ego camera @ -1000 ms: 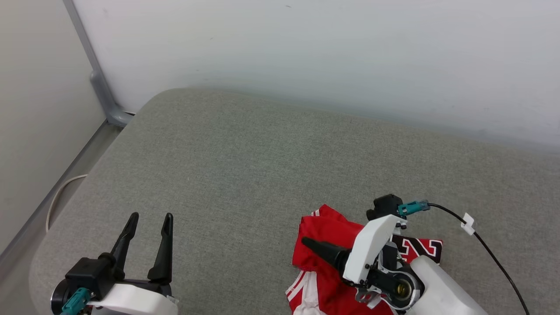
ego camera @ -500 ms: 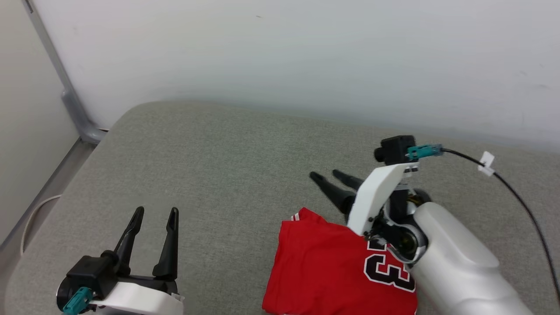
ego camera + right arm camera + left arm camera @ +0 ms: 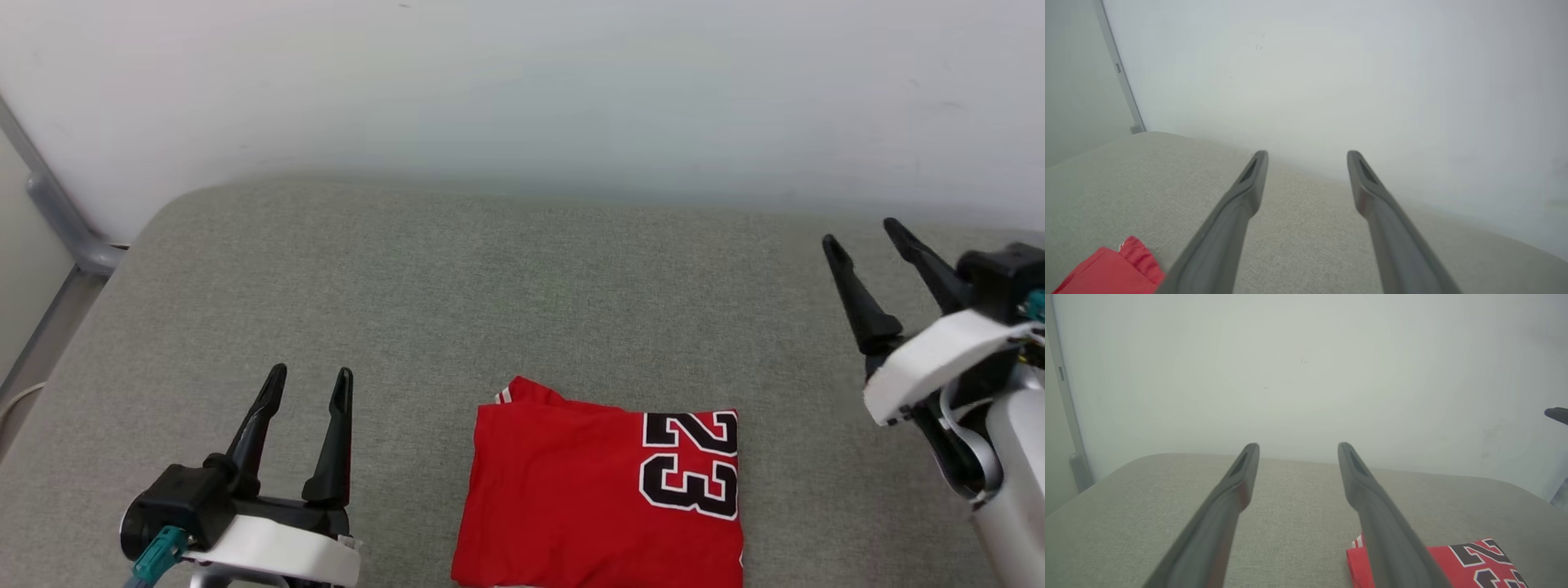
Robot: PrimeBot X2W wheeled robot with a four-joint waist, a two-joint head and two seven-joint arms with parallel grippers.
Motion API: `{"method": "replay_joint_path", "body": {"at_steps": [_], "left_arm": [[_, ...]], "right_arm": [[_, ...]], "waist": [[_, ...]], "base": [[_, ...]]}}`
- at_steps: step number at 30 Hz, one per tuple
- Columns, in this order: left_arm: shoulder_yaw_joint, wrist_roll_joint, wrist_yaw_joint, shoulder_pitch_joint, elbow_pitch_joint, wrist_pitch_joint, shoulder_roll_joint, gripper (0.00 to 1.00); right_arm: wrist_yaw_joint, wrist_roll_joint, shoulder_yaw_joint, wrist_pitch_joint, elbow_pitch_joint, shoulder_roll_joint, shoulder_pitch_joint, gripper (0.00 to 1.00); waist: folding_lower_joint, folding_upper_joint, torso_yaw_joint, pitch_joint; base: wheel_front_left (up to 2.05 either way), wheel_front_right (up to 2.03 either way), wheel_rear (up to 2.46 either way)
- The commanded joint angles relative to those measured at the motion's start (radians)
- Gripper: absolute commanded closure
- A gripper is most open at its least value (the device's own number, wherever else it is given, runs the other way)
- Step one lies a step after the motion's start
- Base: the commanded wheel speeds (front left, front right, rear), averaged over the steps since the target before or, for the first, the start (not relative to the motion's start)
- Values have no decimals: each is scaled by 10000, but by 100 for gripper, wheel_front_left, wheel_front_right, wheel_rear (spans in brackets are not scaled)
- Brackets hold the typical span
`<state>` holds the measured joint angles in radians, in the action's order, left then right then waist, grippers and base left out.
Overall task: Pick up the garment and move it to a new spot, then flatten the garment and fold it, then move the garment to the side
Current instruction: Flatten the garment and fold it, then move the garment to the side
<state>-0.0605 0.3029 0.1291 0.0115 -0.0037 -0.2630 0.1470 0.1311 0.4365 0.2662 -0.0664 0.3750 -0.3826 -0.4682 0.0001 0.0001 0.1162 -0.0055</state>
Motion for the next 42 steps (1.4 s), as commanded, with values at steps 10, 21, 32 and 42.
{"method": "replay_joint_path", "body": {"at_steps": [10, 21, 32, 42], "left_arm": [[-206, -1005, 22, -153, -248, -23, 31, 0], [-206, -1300, 22, -33, -121, -23, -97, 0], [-152, -1610, 22, 29, -153, -23, -206, 0], [-210, -1508, 22, -215, -167, -23, -181, 0]], "right_arm": [[-8, -2016, -3335, -1207, -3060, 1271, 3367, 0], [-8, -2734, -3982, -1752, -3676, 2959, 4997, 0], [-8, -2835, -3959, -1896, -3482, 3234, 5056, 0], [-8, -1556, -2546, 1896, -3909, 2418, 5006, 0]], "waist": [[-1, -1, -258, 445], [-1, -1, -252, 539], [-1, -1, -168, 506], [-1, -1, 44, 861]], "base": [[0, 0, 0], [0, 0, 0], [0, 0, 0], [0, 0, 0]]}}
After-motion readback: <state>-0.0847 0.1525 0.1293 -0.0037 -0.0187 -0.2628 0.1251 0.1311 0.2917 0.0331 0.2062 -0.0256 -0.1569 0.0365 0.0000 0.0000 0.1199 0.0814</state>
